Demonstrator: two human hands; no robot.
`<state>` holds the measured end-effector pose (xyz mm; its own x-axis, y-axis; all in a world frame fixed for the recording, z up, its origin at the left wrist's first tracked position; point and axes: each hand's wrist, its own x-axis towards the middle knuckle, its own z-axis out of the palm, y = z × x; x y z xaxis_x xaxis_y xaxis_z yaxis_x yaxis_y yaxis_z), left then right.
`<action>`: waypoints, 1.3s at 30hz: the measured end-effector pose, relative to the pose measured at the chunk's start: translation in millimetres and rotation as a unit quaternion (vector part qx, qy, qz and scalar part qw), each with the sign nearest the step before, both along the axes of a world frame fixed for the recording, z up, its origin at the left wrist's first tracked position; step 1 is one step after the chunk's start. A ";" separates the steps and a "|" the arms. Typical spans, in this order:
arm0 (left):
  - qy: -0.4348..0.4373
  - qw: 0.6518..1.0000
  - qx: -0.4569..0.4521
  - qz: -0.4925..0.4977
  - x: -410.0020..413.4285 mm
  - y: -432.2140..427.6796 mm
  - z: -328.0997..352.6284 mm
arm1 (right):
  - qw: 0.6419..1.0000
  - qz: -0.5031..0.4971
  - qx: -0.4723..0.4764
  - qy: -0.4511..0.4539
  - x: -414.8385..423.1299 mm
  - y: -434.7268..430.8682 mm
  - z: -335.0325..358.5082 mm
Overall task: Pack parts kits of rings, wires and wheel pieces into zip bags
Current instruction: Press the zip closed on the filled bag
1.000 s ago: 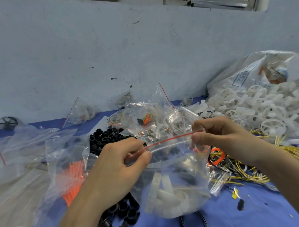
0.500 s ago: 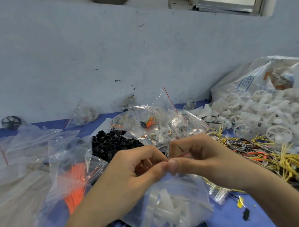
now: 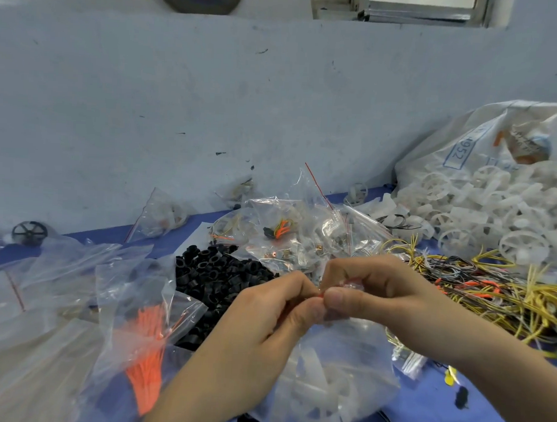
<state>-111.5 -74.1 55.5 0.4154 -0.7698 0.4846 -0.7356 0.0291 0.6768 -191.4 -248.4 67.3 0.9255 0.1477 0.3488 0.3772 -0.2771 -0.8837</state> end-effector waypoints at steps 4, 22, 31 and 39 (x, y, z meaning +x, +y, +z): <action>-0.016 0.999 0.017 0.024 8.5 11.0 -0.7 | 0.997 -0.010 0.075 -0.013 4.4 -7.3 -9.0; 0.172 0.972 -0.120 0.109 26.9 15.5 -8.4 | 0.985 -0.118 0.029 0.126 4.5 -19.7 -88.6; 0.088 0.866 0.190 0.454 98.3 82.2 -56.2 | 0.952 -0.140 0.195 0.189 31.6 -19.9 -42.3; 0.152 0.848 0.227 0.453 110.3 90.0 -78.9 | 0.891 -0.192 0.390 0.132 131.3 -27.3 19.9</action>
